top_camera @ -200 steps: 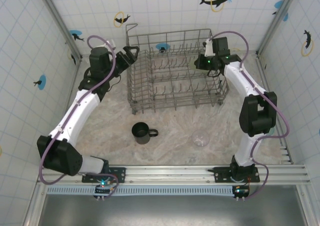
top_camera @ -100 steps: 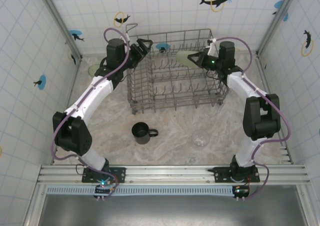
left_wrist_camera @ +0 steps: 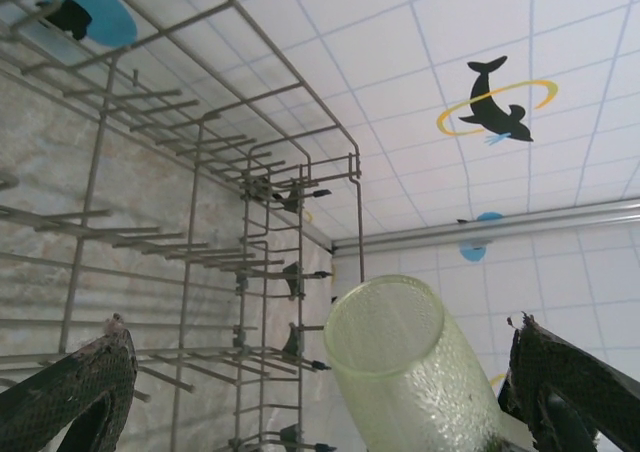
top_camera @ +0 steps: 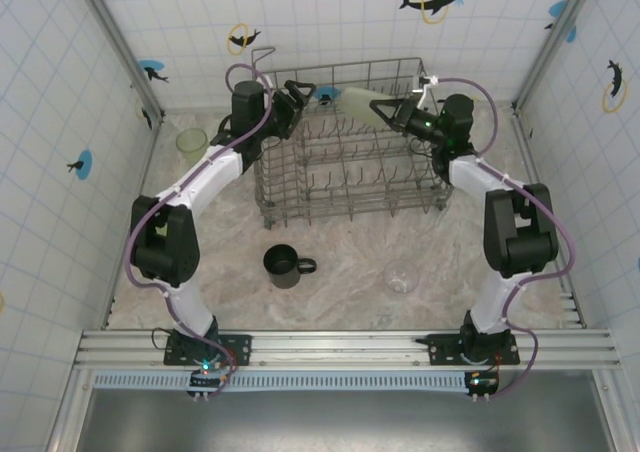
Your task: Load the cups into the dish rack
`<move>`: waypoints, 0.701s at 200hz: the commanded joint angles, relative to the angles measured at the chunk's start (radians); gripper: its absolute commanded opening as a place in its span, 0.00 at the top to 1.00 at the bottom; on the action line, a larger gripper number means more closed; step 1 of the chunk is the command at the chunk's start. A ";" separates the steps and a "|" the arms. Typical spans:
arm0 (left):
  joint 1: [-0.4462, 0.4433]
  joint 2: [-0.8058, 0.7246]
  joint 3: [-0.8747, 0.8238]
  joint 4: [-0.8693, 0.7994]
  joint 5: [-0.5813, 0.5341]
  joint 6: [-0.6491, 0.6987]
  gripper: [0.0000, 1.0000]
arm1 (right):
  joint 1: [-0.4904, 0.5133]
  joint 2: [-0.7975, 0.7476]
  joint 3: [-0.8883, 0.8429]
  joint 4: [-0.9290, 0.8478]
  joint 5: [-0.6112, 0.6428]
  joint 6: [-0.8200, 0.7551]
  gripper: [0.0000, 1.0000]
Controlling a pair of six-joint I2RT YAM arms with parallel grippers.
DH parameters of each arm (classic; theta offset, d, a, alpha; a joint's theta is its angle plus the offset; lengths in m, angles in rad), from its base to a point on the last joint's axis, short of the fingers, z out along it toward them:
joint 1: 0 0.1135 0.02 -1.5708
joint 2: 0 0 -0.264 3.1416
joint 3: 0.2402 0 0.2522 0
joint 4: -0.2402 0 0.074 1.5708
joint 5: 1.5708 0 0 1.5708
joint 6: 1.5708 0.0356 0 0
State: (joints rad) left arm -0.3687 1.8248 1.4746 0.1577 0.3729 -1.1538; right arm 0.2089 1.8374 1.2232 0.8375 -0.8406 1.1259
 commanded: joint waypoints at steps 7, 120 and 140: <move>-0.015 0.030 0.023 0.115 0.070 -0.107 0.02 | 0.018 0.028 -0.022 0.164 -0.020 0.082 1.00; -0.042 0.060 -0.002 0.213 0.054 -0.188 0.03 | 0.068 0.079 -0.015 0.325 0.014 0.214 1.00; -0.047 0.067 -0.002 0.212 0.056 -0.193 0.04 | 0.080 0.094 0.002 0.342 0.017 0.235 1.00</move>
State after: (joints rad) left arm -0.4080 1.8706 1.4734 0.3317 0.4335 -1.3273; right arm 0.2737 1.9045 1.2095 1.0664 -0.8352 1.3209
